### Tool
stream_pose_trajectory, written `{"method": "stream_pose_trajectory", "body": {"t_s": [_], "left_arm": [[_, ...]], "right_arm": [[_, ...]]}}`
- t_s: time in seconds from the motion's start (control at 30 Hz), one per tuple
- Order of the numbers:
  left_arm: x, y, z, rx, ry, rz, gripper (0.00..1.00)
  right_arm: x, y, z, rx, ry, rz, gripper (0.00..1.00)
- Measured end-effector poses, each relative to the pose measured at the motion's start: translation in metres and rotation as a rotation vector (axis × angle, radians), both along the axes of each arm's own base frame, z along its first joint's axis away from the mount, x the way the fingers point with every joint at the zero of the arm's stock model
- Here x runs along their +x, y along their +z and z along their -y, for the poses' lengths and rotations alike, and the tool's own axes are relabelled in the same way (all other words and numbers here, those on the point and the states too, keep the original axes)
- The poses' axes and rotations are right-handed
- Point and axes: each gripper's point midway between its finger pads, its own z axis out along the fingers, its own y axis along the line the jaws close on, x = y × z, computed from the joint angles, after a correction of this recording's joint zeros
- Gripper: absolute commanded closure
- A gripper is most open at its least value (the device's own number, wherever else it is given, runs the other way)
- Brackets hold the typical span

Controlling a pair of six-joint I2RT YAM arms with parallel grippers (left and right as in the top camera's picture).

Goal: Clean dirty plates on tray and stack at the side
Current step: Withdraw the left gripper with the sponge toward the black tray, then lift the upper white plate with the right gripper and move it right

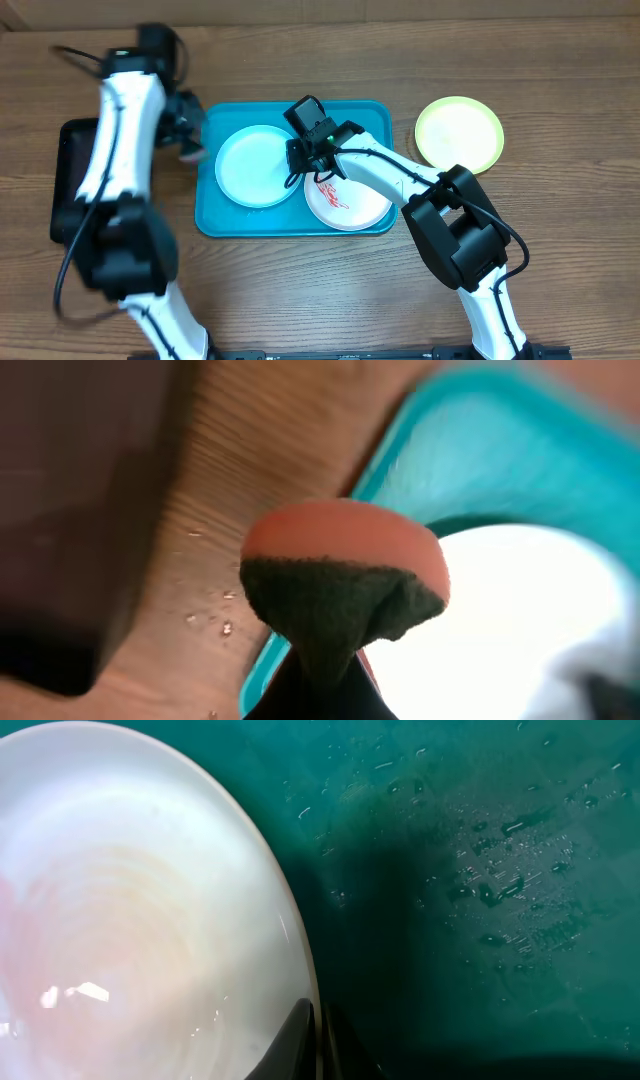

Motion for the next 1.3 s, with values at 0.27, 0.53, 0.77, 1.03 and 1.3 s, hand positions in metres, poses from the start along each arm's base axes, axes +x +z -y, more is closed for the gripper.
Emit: {"method": "stream_pose_trajectory", "body": {"t_s": [0.27,0.53,0.77,1.03,1.3], "left_arm": [[-0.034,0.077,-0.055,-0.008,0.213,0.164,0.96],[-0.036,0.048,-0.065,-0.098,0.286,0.138,0.96],[-0.037,0.036,-0.068,-0.113,0.301,0.129,0.95],[-0.037,0.035,-0.067,-0.120,0.300,0.127,0.96],[-0.037,0.034,-0.067,-0.120,0.300,0.127,0.96]], "right_arm": [[0.009,0.046,0.004,-0.096,0.069,0.138,0.96],[0.012,0.157,-0.003,-0.406,0.139,0.554,0.96],[-0.006,0.217,-0.010,-0.826,0.175,0.853,0.96],[-0.006,0.237,0.005,-1.073,0.224,0.882,0.96],[-0.006,0.239,0.009,-1.128,0.242,0.877,0.96]]}}
